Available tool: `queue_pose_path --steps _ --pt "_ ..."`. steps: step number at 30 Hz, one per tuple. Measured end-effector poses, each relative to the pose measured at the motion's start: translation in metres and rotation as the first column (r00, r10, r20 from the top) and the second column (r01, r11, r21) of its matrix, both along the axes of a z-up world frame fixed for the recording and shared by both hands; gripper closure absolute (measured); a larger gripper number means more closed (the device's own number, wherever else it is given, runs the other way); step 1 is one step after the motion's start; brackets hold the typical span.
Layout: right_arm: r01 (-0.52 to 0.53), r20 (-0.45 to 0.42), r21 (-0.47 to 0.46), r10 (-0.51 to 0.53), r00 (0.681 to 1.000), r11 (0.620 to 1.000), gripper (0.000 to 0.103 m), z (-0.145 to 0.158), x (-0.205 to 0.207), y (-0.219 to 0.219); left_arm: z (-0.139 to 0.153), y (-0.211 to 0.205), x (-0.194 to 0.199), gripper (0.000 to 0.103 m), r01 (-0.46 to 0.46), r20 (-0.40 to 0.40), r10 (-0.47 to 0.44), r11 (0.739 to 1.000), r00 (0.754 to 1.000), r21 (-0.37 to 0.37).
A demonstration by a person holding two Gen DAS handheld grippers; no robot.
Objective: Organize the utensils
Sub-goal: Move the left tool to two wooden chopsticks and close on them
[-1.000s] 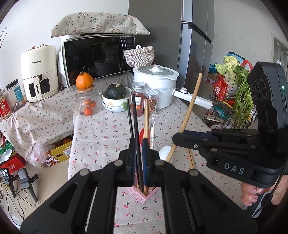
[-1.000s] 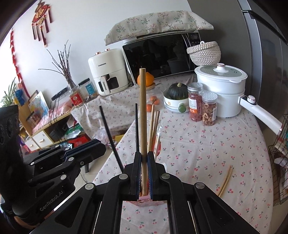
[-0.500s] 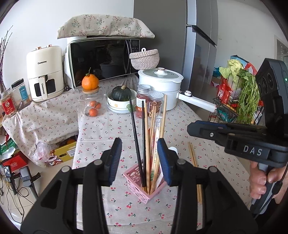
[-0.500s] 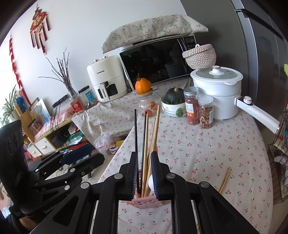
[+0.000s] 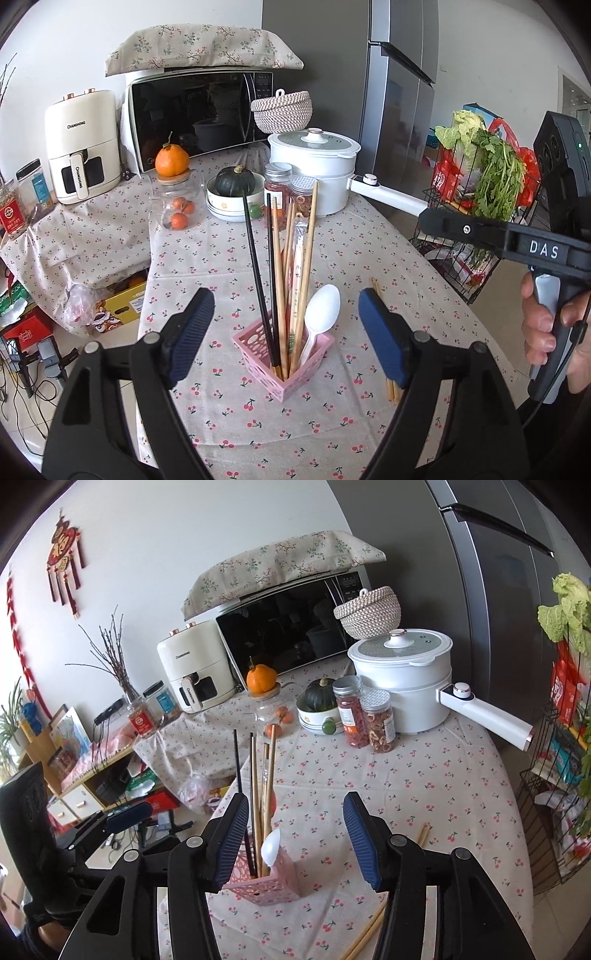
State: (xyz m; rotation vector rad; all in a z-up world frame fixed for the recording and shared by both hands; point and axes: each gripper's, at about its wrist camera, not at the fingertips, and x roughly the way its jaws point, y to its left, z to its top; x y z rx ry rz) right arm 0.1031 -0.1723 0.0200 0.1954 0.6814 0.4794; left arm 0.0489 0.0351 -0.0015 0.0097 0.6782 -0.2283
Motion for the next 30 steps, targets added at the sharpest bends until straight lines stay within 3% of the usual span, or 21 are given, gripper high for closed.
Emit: queue_pose_path --steps 5,8,13,18,24,27,30 --pt "0.062 -0.016 -0.014 -0.062 0.998 0.998 0.022 -0.007 -0.002 -0.03 -0.006 -0.019 -0.001 0.011 0.039 -0.058 -0.039 0.999 0.998 0.005" --pt "0.109 -0.054 -0.018 -0.11 0.993 0.994 0.017 -0.014 0.001 -0.051 -0.011 -0.034 -0.002 0.006 0.062 -0.089 -0.061 0.998 0.994 0.003" --pt "0.17 -0.123 -0.09 -0.181 0.976 0.981 0.013 -0.032 0.008 -0.082 -0.022 -0.068 0.004 0.005 0.105 -0.144 -0.097 0.993 0.985 0.054" --pt "0.228 -0.237 -0.131 -0.254 0.938 0.965 0.013 -0.055 0.019 -0.113 -0.04 -0.105 0.019 0.005 0.128 -0.216 -0.104 0.987 0.971 0.101" --pt "0.256 -0.308 -0.19 -0.305 0.901 0.948 0.013 -0.076 0.027 -0.14 -0.072 -0.148 0.042 0.005 0.168 -0.298 -0.114 0.973 0.948 0.161" --pt "0.264 -0.325 -0.229 -0.329 0.887 0.937 0.013 -0.085 0.032 -0.15 -0.089 -0.16 0.061 0.006 0.157 -0.345 -0.102 0.978 0.933 0.137" --pt "0.266 -0.342 -0.275 -0.353 0.871 0.924 0.013 -0.099 0.04 -0.157 -0.106 -0.169 0.083 0.017 0.136 -0.404 -0.094 0.988 0.91 0.079"
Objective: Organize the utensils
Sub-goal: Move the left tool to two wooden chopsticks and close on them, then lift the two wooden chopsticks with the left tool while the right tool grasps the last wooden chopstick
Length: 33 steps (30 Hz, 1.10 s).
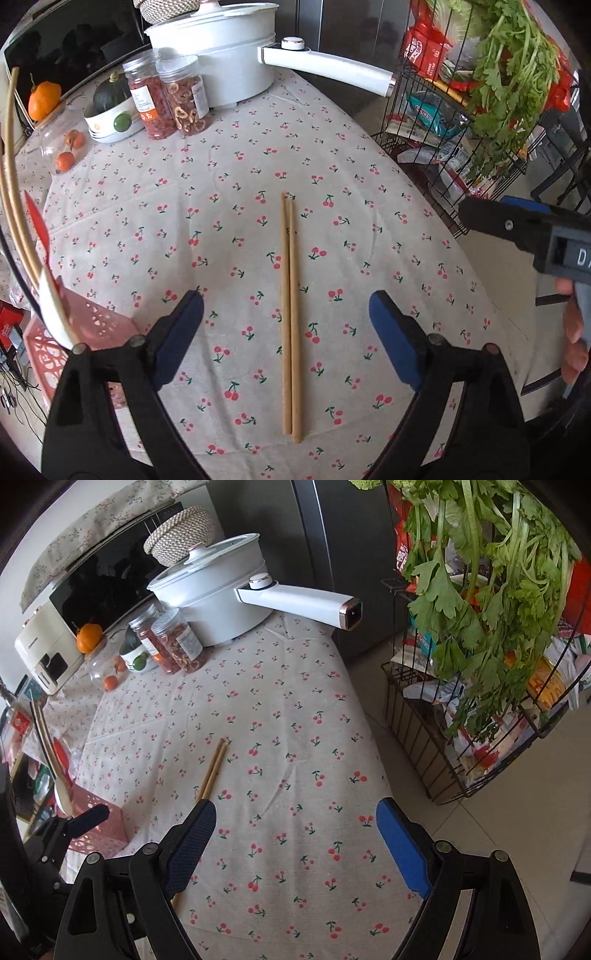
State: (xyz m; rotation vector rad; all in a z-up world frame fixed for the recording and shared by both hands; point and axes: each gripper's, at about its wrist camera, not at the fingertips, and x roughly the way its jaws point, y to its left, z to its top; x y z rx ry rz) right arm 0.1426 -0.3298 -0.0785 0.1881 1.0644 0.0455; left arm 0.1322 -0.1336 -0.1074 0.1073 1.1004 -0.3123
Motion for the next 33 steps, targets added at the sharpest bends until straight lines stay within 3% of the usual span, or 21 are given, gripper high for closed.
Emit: queue_pose_path --steps 5,15,29,33 --pt "0.004 -0.049 -0.024 -0.005 0.999 1.0 0.013 -0.016 0.009 -0.01 -0.027 -0.007 0.025 0.053 -0.052 -0.114 0.043 0.995 0.993 -0.085" --pt "0.001 -0.066 -0.003 -0.001 0.998 1.0 0.013 -0.019 0.015 -0.014 -0.054 -0.003 0.045 0.088 -0.138 -0.169 0.119 0.985 0.978 -0.103" --pt "-0.009 -0.076 -0.016 0.008 0.997 1.0 0.013 -0.022 0.017 -0.01 -0.064 -0.015 0.053 0.093 -0.108 -0.162 0.108 0.994 0.981 0.004" --pt "-0.014 -0.084 -0.024 0.012 0.996 1.0 0.013 -0.024 0.02 -0.004 -0.057 -0.015 0.047 0.095 -0.085 -0.151 0.083 0.996 0.985 -0.008"
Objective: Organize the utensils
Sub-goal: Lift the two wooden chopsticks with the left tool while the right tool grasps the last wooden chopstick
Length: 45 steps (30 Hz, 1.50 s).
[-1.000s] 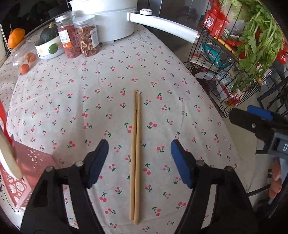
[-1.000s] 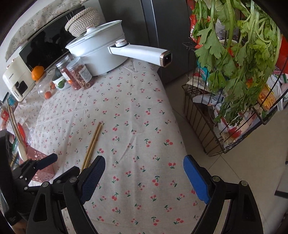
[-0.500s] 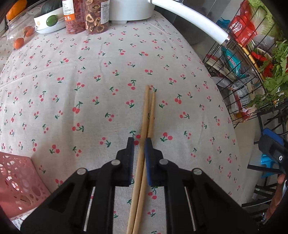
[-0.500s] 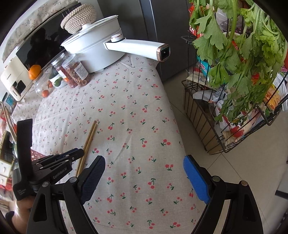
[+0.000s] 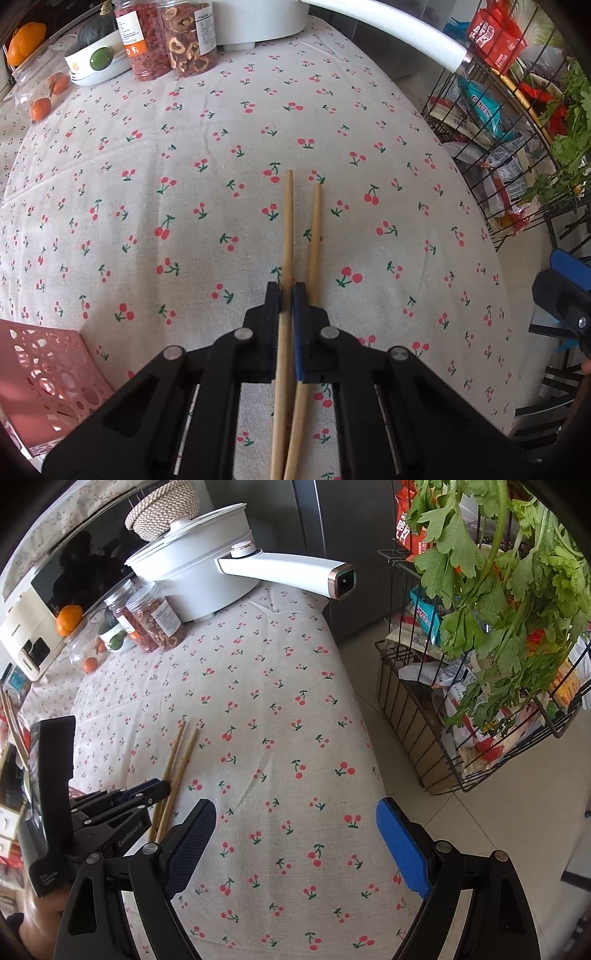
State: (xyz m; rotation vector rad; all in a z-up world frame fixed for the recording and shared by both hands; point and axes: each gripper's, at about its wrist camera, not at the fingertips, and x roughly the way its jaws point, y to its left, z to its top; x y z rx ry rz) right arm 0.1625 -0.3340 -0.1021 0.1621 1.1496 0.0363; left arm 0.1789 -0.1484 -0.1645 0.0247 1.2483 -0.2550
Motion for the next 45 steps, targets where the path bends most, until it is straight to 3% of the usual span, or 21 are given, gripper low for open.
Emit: queue_pose_path --steps 7,14,26,32,33,37,42,44,45 --pt "-0.026 -0.013 -0.017 0.026 1.0 1.0 0.013 -0.004 0.006 0.018 0.046 0.016 -0.031 0.095 0.093 0.111 -0.091 0.996 0.99 -0.016" --pt "-0.078 -0.036 -0.038 0.077 0.996 0.996 0.013 -0.012 0.011 0.046 0.097 0.043 -0.071 0.095 0.17 0.234 -0.154 0.984 0.96 -0.049" --pt "-0.134 -0.113 -0.023 0.13 0.985 0.991 0.013 -0.038 0.026 0.107 0.142 0.105 -0.11 0.095 0.16 0.376 -0.095 0.976 0.922 -0.146" --pt "-0.112 -0.138 -0.018 0.108 0.984 0.994 0.015 -0.053 0.038 0.13 0.153 0.127 -0.124 0.095 0.156 0.423 -0.071 0.973 0.903 -0.17" --pt "-0.108 -0.142 -0.015 0.105 0.984 0.994 0.017 -0.055 0.04 0.133 0.154 0.129 -0.127 0.095 0.157 0.426 -0.071 0.973 0.902 -0.171" --pt "-0.113 -0.189 -0.012 0.109 0.976 0.993 0.046 -0.069 0.043 0.147 0.156 0.14 -0.132 0.095 0.159 0.431 -0.071 0.973 0.9 -0.17" --pt "-0.14 -0.156 -0.104 0.123 0.98 0.985 0.076 -0.068 0.038 0.163 0.16 0.155 -0.136 0.095 0.143 0.436 -0.046 0.971 0.899 -0.192" --pt "-0.148 -0.146 -0.096 0.133 0.98 0.984 0.091 -0.068 0.036 0.163 0.162 0.159 -0.139 0.095 0.144 0.441 -0.043 0.97 0.897 -0.197" --pt "-0.145 -0.14 -0.085 0.133 0.981 0.986 0.092 -0.068 0.035 0.162 0.162 0.16 -0.141 0.095 0.147 0.441 -0.046 0.969 0.896 -0.197"
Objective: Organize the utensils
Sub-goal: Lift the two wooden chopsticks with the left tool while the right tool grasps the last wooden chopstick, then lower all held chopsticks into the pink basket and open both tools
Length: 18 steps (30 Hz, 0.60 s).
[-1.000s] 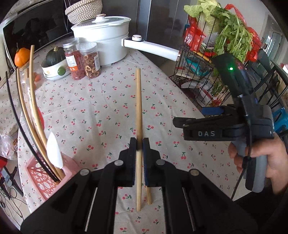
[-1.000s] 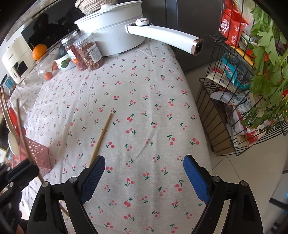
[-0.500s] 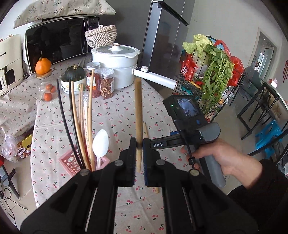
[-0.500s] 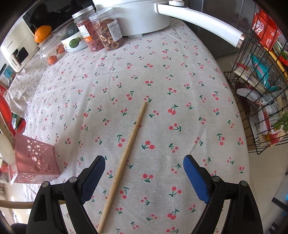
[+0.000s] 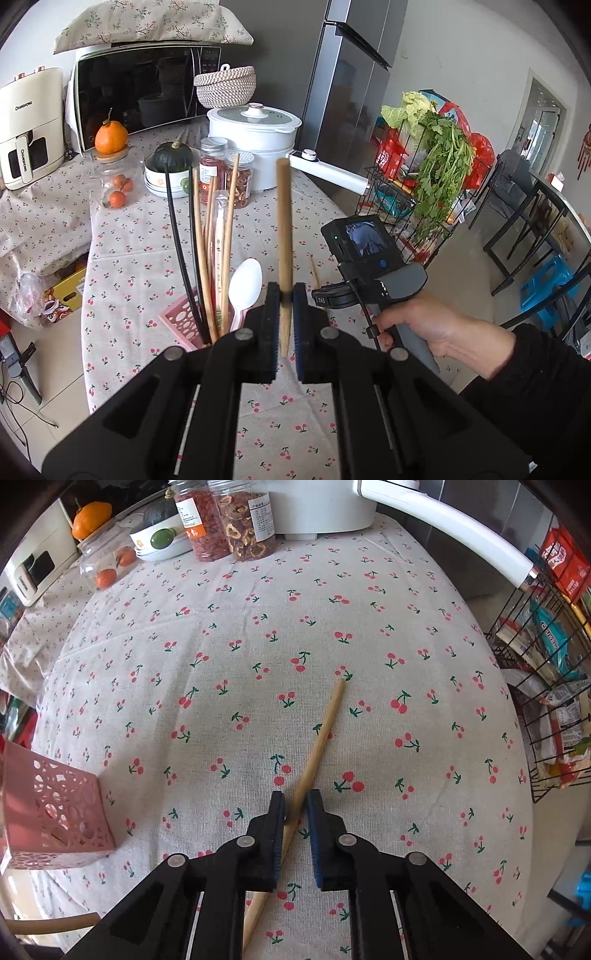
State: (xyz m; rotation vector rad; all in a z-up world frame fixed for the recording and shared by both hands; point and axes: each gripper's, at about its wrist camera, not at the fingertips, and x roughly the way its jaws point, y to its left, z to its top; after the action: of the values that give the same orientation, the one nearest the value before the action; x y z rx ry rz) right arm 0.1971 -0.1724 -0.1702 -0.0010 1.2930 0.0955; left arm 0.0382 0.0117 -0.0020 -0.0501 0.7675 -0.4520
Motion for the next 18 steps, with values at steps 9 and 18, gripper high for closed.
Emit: queue_pose_path --steps 9,18 --pt "-0.03 0.139 0.073 0.019 0.99 0.997 0.096 0.03 -0.031 -0.018 0.019 0.012 -0.017 0.095 -0.003 0.054 0.005 1.0 0.999 -0.028" --pt "-0.101 0.388 0.165 0.03 0.921 0.981 0.096 0.108 -0.088 -0.028 0.051 0.027 -0.033 0.095 -0.028 0.164 0.042 0.996 0.986 -0.085"
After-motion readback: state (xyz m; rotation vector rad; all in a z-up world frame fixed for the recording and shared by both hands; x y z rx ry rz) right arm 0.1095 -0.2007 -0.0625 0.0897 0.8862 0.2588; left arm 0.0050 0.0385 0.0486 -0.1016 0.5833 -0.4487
